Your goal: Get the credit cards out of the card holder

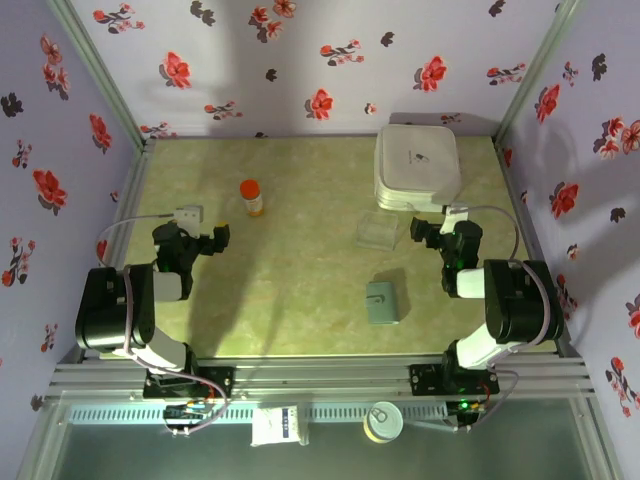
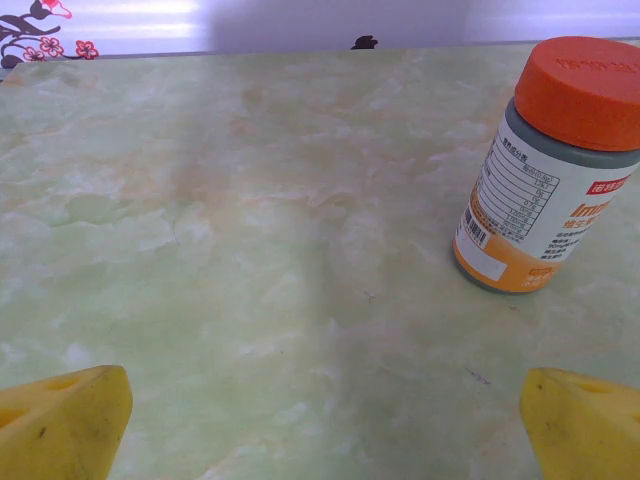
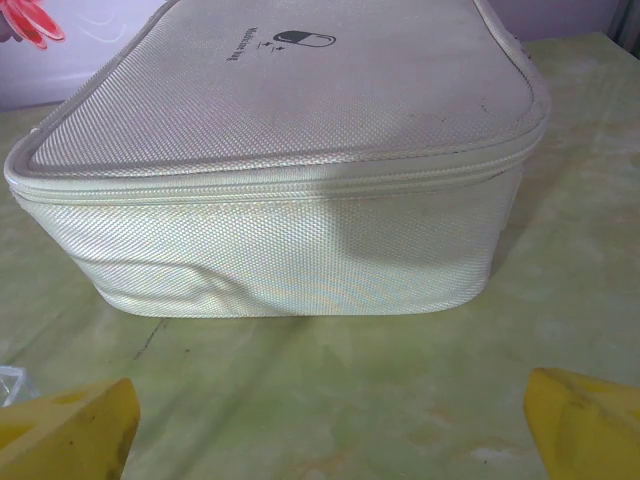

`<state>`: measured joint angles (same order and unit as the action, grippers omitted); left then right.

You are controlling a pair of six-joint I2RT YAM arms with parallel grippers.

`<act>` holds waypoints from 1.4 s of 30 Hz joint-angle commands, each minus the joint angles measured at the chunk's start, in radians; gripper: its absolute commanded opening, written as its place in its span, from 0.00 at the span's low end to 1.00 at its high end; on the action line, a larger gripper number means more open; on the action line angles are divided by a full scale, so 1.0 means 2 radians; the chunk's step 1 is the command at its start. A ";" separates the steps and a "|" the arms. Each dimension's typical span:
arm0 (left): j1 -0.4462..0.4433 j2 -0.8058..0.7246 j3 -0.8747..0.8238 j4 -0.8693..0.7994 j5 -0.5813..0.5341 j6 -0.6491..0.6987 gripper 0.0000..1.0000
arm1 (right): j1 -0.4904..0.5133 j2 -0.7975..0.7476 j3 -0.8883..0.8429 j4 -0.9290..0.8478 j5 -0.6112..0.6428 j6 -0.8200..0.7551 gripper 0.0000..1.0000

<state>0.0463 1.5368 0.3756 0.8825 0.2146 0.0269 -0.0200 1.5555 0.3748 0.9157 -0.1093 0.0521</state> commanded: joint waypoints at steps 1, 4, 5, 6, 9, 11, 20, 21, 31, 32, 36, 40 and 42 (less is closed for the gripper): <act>0.005 0.001 -0.005 0.022 0.008 0.008 1.00 | -0.002 0.004 -0.007 0.017 -0.003 -0.008 0.99; 0.005 0.000 -0.005 0.022 0.008 0.008 1.00 | -0.002 0.003 -0.006 0.016 -0.002 -0.008 0.99; 0.005 0.000 -0.005 0.022 0.007 0.008 1.00 | -0.002 0.004 -0.006 0.016 -0.002 -0.008 0.99; 0.005 0.001 -0.005 0.022 0.007 0.008 1.00 | -0.001 0.004 -0.006 0.016 -0.002 -0.008 0.99; 0.005 0.000 -0.005 0.021 0.008 0.008 1.00 | -0.002 0.003 -0.006 0.016 -0.002 -0.008 0.99; 0.005 0.000 -0.005 0.021 0.007 0.008 1.00 | -0.002 0.004 -0.006 0.017 -0.002 -0.008 0.99; 0.006 0.001 -0.003 0.020 -0.002 0.003 1.00 | -0.002 0.004 -0.006 0.016 -0.002 -0.008 0.99; 0.005 0.001 -0.002 0.018 -0.007 0.001 1.00 | -0.002 0.004 -0.006 0.016 -0.002 -0.008 0.99; 0.006 0.001 -0.001 0.016 -0.011 -0.001 1.00 | -0.002 0.003 -0.005 0.014 0.001 -0.008 0.99; 0.006 0.001 -0.001 0.017 -0.012 -0.001 1.00 | -0.002 0.003 -0.004 0.013 0.010 -0.006 0.99; 0.006 -0.002 -0.003 0.018 -0.016 -0.002 1.00 | -0.001 0.000 -0.004 0.010 0.013 -0.007 0.99; 0.005 -0.032 -0.007 0.001 -0.047 -0.013 1.00 | 0.001 -0.022 -0.006 -0.005 0.022 -0.006 0.99; 0.004 -0.052 -0.002 -0.025 -0.066 -0.021 1.00 | 0.003 -0.043 -0.001 -0.032 0.031 -0.005 0.99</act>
<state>0.0509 1.4921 0.3725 0.8612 0.1524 0.0116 -0.0196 1.5280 0.3748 0.8886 -0.0860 0.0525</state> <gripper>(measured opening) 0.997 0.993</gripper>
